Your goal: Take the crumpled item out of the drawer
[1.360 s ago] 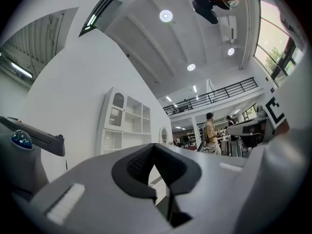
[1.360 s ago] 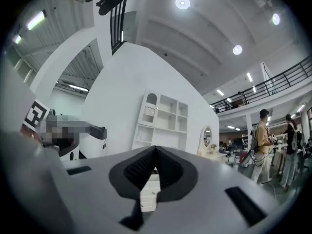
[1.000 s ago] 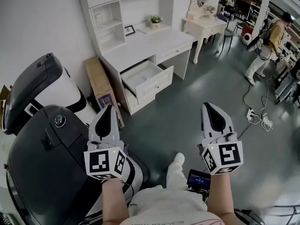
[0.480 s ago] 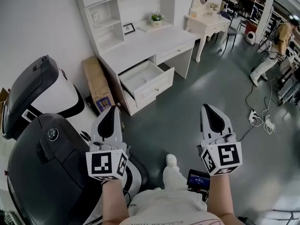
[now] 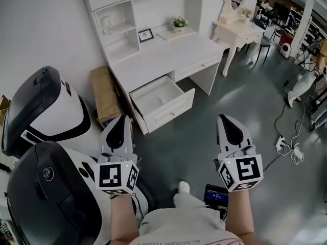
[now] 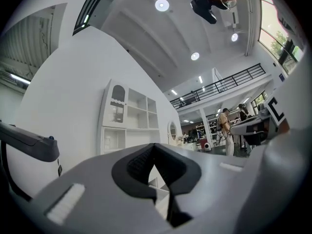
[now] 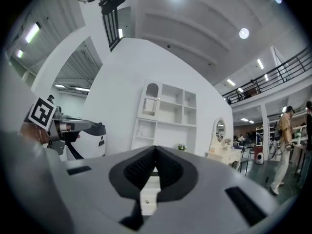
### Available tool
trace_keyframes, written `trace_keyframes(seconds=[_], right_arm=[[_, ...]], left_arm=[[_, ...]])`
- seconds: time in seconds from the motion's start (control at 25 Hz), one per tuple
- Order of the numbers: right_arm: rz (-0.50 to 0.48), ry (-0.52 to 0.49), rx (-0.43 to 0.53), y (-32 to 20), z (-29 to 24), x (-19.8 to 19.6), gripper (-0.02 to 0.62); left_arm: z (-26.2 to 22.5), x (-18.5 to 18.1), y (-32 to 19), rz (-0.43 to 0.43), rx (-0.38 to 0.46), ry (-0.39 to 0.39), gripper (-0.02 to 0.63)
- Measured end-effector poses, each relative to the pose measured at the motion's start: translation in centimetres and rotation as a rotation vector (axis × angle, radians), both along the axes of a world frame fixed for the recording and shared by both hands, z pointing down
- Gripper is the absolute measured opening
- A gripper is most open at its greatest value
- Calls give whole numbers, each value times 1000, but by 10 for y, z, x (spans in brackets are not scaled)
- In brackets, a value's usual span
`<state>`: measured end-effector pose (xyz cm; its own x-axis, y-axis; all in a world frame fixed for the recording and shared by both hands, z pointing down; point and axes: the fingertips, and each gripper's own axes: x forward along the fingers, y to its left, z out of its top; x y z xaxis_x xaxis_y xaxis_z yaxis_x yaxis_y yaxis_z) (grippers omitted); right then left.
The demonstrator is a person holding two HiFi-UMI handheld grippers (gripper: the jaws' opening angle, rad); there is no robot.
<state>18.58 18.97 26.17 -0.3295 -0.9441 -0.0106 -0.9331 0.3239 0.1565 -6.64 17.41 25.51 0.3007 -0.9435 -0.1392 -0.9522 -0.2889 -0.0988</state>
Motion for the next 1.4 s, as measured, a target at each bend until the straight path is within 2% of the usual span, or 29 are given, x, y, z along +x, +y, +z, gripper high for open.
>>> trace_keyframes(seconds=[0.36, 0.68, 1.04, 1.4], right_arm=[[-90, -15, -19, -91, 3, 26, 6], [-116, -44, -51, -124, 15, 35, 6], [-127, -36, -76, -156, 28, 18, 6], [-99, -26, -77, -228, 30, -11, 6]], left_arm=[[-1, 27, -67, -78, -10, -44, 7], [4, 38, -90, -97, -30, -84, 7], [17, 19, -122, -114, -53, -54, 6], [17, -9, -205, -81, -44, -33, 7]])
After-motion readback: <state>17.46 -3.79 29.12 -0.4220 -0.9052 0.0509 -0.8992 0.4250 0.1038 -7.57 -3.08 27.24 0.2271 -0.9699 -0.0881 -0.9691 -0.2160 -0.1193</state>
